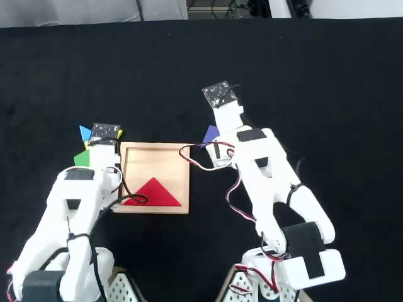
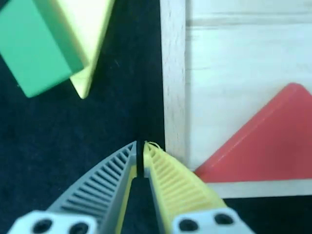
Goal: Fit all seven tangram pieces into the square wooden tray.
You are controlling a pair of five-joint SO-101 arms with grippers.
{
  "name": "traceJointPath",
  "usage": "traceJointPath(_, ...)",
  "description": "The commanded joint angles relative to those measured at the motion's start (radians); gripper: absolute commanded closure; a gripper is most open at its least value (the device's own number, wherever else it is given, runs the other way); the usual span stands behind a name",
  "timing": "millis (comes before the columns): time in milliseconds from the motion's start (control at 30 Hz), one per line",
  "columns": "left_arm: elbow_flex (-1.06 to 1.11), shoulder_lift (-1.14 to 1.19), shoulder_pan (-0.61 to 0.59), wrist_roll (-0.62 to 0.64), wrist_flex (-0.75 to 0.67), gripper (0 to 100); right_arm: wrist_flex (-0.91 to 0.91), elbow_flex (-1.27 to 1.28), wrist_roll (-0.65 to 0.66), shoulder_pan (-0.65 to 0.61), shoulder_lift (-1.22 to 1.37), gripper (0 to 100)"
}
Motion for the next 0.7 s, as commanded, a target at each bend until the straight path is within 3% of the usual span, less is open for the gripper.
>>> traceJointPath(0, -0.071, 0.014, 0.018, 0.014, -0.011, 97, -0.020, -0.008, 0.000, 0.018, -0.002, 98.7)
traceJointPath(367, -0.071, 0.014, 0.200, 0.071, -0.002, 97, -0.020, -0.008, 0.000, 0.018, -0.002, 98.7)
traceJointPath(500, -0.130, 0.012, 0.104, 0.063, 0.034, 97, -0.020, -0.008, 0.000, 0.018, -0.002, 98.7)
traceJointPath(667, -0.374, 0.012, -0.070, 0.040, 0.245, 97, -0.020, -0.010, 0.000, 0.018, -0.002, 98.7)
